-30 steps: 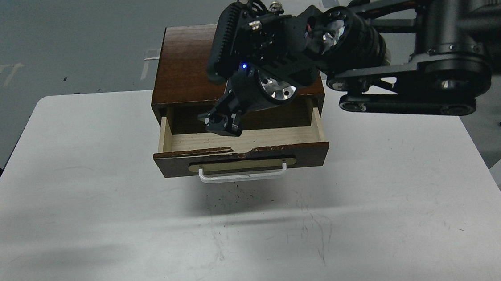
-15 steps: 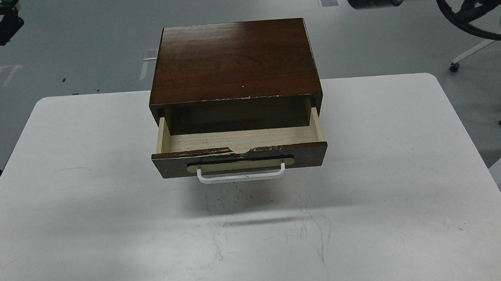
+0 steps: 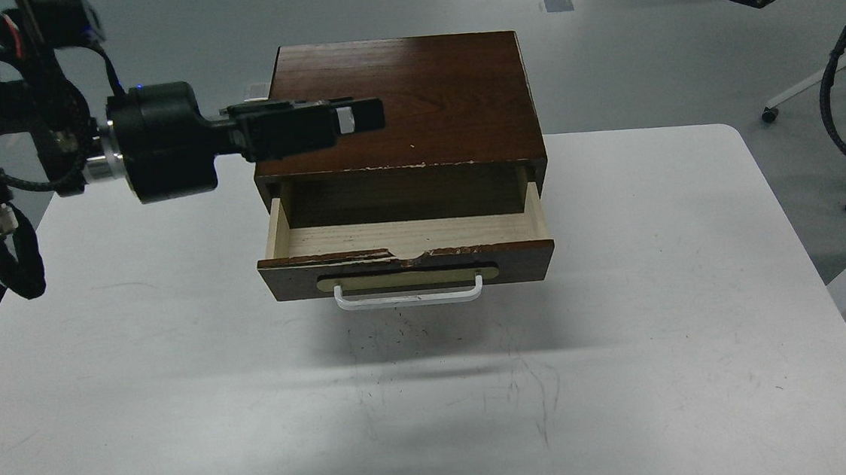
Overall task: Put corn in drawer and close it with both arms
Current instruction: 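Bring the left hand down to the front of the open drawer, then push the drawer front toward the box with the left hand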
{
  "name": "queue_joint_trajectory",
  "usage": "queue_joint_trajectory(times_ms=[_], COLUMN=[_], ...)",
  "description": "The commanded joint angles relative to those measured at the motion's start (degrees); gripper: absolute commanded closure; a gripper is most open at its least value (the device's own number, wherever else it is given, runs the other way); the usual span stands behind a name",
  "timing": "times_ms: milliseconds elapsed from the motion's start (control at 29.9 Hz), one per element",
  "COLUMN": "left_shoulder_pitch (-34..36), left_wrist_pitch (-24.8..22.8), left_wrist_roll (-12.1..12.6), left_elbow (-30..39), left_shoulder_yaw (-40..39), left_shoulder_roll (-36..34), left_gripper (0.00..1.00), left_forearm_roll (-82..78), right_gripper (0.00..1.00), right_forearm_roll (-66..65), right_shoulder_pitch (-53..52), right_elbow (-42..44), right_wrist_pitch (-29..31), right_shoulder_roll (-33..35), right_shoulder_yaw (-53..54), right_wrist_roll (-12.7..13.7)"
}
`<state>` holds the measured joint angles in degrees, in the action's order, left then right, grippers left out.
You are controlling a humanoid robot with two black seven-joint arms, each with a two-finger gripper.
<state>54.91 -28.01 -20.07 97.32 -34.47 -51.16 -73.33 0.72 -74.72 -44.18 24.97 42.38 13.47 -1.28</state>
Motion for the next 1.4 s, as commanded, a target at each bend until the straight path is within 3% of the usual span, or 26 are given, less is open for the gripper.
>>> queue_joint_trajectory(times_ms=[0, 67, 234, 334, 501, 668, 1002, 1136, 1370], left_shoulder_pitch=[-0.24, 0.02, 0.37, 0.37, 1.69, 1.26, 1.08, 1.43, 1.78], left_wrist_pitch=[0.01, 0.01, 0.01, 0.01, 0.01, 0.01, 0.01, 0.01, 0.01], left_wrist_roll=[0.03, 0.03, -0.06, -0.41, -0.50, -0.41, -0.15, -0.32, -0.50], left_elbow=[2.25, 3.39, 3.67, 3.67, 3.58, 3.40, 0.24, 0.33, 0.24], left_shoulder_yaw=[1.85, 4.57, 7.66, 8.63, 15.74, 22.16, 23.75, 23.75, 23.66], left_shoulder_roll=[2.46, 2.99, 5.63, 6.51, 6.95, 7.65, 8.62, 7.57, 4.93], left_gripper=[0.48, 0.55, 0.59, 1.00, 1.00, 1.00, 1.00, 1.00, 1.00], left_forearm_roll=[-9.35, -13.48, -20.62, -21.77, -25.80, -35.63, -45.06, -45.06, -45.23], right_gripper=[0.00, 0.00, 0.00, 0.00, 0.00, 0.00, 0.00, 0.00, 0.00], right_forearm_roll=[7.26, 8.41, 9.04, 9.04, 10.43, 20.09, 22.04, 22.04, 22.04], right_shoulder_pitch=[3.96, 5.37, 9.15, 10.74, 12.32, 16.89, 21.55, 22.08, 22.17], right_elbow=[6.10, 9.09, 11.92, 12.71, 17.19, 17.46, 20.88, 26.42, 26.78], right_wrist_pitch=[3.03, 3.03, 3.03, 3.03, 3.03, 3.03, 3.03, 3.03, 3.03], right_shoulder_roll=[0.07, 0.16, 0.16, 0.16, 0.16, -0.11, -3.53, -7.05, -7.23], right_shoulder_yaw=[0.68, 1.11, 2.87, 4.10, 6.12, 6.39, 8.32, 9.55, 9.82], right_wrist_roll=[0.05, -0.03, -0.03, -0.03, 0.32, 0.41, -0.03, -0.03, -0.03])
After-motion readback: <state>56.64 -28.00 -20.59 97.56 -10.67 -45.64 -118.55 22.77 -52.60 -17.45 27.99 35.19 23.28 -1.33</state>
